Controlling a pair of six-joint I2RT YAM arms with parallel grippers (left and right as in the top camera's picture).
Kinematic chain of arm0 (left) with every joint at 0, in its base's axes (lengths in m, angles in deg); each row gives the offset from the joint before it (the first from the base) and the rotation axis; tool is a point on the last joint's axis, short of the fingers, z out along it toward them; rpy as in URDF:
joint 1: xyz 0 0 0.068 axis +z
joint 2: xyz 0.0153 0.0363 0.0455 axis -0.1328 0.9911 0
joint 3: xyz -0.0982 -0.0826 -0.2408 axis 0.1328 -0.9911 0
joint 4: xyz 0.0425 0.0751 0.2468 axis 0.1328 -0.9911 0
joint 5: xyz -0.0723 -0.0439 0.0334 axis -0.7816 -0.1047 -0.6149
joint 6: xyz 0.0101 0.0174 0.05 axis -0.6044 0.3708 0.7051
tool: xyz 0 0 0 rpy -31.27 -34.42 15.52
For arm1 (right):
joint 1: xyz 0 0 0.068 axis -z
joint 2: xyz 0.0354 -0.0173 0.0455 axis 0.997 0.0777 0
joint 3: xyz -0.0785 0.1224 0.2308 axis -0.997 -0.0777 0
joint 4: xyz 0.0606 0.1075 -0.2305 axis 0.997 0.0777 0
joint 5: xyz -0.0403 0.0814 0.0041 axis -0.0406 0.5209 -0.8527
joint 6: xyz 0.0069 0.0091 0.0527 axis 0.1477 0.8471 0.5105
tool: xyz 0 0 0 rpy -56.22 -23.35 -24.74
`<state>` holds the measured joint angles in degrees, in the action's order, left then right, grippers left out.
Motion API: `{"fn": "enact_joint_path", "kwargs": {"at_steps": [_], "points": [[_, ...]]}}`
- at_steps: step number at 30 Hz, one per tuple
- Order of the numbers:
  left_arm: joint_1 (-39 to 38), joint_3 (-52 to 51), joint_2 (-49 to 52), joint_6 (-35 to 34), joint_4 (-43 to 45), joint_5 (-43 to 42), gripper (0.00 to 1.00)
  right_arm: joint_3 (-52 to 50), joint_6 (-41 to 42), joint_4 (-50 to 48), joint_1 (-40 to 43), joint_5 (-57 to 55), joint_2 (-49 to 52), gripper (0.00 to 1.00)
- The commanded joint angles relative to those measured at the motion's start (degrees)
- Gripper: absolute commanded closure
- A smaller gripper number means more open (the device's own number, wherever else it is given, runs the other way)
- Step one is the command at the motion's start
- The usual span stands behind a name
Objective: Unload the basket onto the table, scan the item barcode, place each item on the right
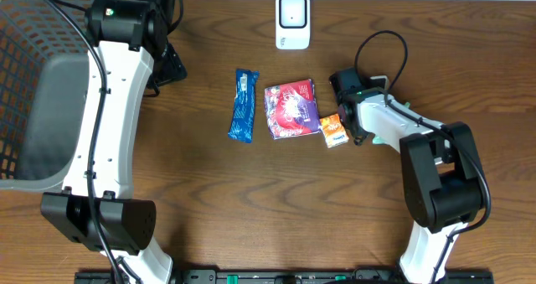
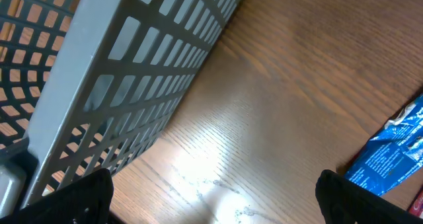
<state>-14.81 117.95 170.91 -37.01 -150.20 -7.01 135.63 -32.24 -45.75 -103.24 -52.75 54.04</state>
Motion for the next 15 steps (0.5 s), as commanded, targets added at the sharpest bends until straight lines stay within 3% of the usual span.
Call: {"fn": "enact_joint_path", "kwargs": {"at_steps": [1, 8, 15], "points": [[0.2, -0.4, 0.1, 0.3, -0.2, 0.2, 0.02, 1.1, 0.7, 2.1, 0.4, 9.8, -0.3, 0.99], [0.2, -0.4, 0.1, 0.3, -0.2, 0.2, 0.02, 12.3, 0.0, 7.4, 4.1, 25.9, -0.3, 0.99], [0.2, -0.4, 0.1, 0.3, -0.2, 0.2, 0.02, 17.9, -6.5, 6.3, 14.5, 63.1, -0.2, 0.99]]}}
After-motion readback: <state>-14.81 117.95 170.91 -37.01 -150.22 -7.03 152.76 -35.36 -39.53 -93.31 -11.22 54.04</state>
